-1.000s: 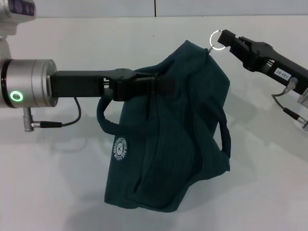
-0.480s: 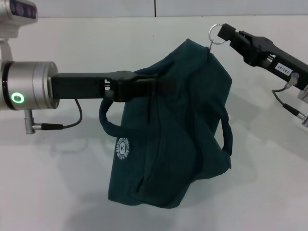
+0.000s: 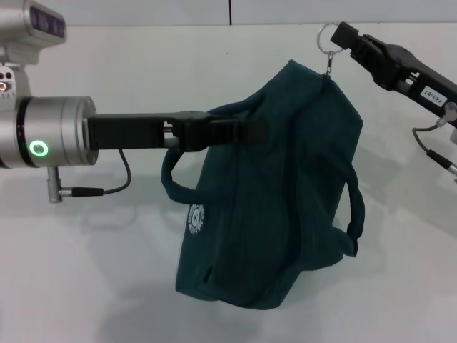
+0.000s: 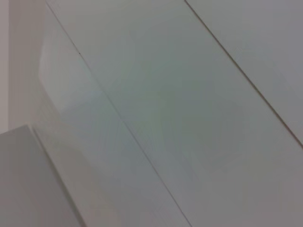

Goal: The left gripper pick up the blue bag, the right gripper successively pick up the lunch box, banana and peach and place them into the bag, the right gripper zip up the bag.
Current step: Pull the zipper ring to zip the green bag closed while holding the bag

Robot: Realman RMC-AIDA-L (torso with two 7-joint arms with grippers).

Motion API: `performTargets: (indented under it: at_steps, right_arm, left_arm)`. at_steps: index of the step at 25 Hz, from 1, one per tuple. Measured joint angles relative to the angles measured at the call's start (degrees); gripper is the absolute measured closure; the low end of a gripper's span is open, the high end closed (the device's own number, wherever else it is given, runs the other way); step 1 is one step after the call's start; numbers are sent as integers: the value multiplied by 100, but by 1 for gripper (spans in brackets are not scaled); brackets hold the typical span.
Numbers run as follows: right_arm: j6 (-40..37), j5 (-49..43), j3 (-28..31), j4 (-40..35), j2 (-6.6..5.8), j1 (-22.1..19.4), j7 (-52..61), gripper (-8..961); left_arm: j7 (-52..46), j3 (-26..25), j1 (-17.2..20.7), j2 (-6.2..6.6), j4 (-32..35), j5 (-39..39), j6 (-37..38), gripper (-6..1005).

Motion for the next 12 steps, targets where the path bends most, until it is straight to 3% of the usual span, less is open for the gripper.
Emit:
performTargets:
  at_steps: [12]
  right_arm:
    - [277,-8,3,58,11,-69,71,942]
  left_arm:
    - [-84,174,-48,-2,0,-118,364,953]
